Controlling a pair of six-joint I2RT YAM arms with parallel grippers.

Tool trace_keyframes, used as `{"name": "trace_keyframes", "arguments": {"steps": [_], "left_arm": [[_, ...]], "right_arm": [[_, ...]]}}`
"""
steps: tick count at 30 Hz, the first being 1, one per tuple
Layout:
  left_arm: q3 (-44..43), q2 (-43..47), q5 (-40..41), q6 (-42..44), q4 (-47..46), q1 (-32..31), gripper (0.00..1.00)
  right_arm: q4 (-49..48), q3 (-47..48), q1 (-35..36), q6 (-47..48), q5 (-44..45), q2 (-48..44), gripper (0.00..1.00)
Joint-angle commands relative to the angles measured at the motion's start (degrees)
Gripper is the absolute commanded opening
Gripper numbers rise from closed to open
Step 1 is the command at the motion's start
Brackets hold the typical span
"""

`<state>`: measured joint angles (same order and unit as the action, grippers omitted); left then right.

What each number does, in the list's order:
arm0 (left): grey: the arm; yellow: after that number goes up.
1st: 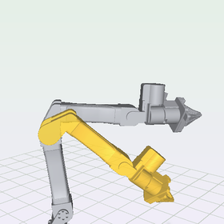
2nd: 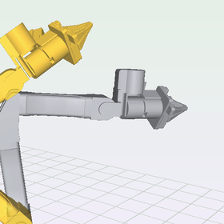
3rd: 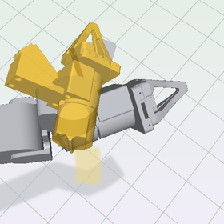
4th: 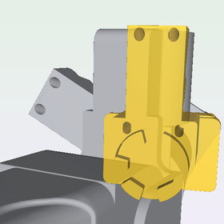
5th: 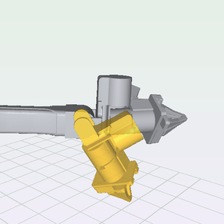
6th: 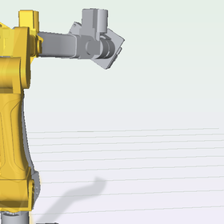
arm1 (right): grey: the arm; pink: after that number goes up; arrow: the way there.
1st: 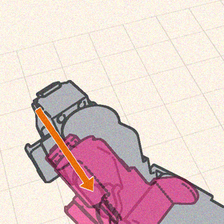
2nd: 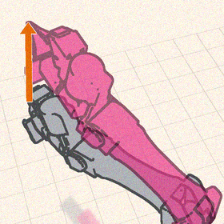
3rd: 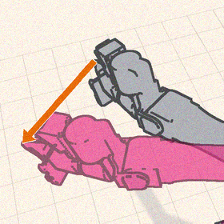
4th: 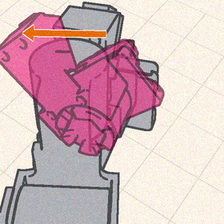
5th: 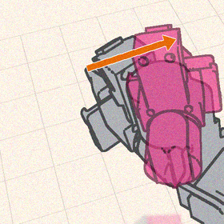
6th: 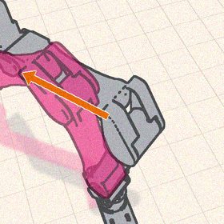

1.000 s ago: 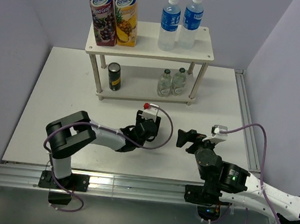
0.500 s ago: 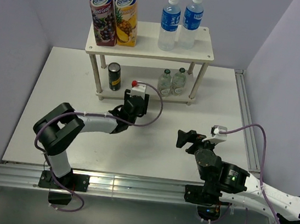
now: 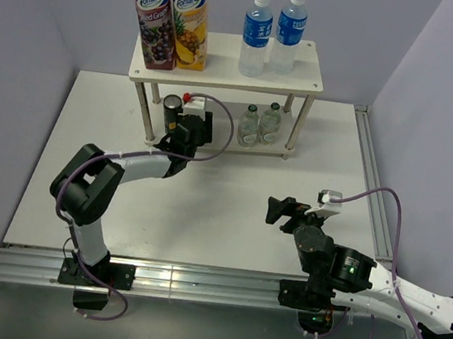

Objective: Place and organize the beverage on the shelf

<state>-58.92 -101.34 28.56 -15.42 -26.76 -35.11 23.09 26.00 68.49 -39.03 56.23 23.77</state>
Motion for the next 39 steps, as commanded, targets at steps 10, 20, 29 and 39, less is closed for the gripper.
{"name": "trace_keyframes", "arguments": {"steps": [10, 20, 29, 39], "left_arm": [[-9.5, -7.1, -0.4, 1.3, -6.6, 3.0, 0.0], [-9.6, -7.3, -0.3, 0.6, -5.1, 3.1, 0.69], [-7.3, -6.1, -1.5, -0.7, -3.6, 2.2, 0.93], [-3.1, -3.3, 0.3, -2.0, -2.4, 0.3, 0.95]], "right_arm": [[-2.3, 0.1, 0.3, 0.1, 1.4, 0.8, 1.0], [-2.1, 0.2, 0.2, -0.2, 1.7, 0.4, 1.0], [-1.6, 0.1, 0.2, -0.5, 2.0, -0.6, 1.0], [-1.5, -0.2, 0.3, -0.6, 1.6, -1.5, 1.0]]}}
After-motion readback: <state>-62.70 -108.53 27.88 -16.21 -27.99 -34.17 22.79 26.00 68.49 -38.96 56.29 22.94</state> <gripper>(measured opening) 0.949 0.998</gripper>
